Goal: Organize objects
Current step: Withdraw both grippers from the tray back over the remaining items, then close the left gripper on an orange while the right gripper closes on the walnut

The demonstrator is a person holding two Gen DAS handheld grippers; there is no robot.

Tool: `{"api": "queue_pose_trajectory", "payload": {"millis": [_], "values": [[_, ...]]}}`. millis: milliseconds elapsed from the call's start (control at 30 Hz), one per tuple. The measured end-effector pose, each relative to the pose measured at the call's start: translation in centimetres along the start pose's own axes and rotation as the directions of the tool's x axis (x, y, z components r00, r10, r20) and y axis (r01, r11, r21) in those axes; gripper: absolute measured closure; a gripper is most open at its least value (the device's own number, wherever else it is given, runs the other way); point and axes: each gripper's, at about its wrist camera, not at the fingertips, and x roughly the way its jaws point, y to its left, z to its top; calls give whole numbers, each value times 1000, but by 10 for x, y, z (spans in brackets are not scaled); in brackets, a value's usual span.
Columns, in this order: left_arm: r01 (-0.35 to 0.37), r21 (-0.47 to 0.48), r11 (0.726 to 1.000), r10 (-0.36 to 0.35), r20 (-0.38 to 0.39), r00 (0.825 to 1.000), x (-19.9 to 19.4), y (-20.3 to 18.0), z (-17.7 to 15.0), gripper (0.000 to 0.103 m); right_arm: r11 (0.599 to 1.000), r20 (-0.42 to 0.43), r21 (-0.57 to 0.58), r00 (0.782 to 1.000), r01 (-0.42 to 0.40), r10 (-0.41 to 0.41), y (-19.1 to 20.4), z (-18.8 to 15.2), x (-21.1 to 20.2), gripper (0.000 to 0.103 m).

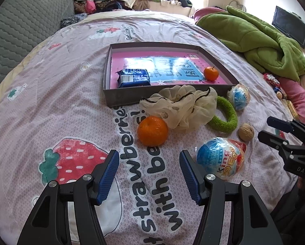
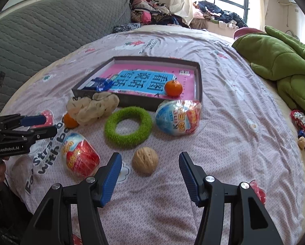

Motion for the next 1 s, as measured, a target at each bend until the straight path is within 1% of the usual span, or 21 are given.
{"api": "queue_pose_trajectory", "payload": {"millis": [267,600,1000], "values": [[3,3,1000,-3,-14,1000,5,0,-1,40,1000,-45,-12,999,1,-2,2,-7,11,45],[-6,4,1000,6,-28,1000,13,0,-2,40,1000,-62,-16,998,5,-6,2,-10,17,45],[-5,-18,1000,5,-19,1000,22,6,0,40,1000,-63,-11,998,11,-12,2,-12,26,45]]}}
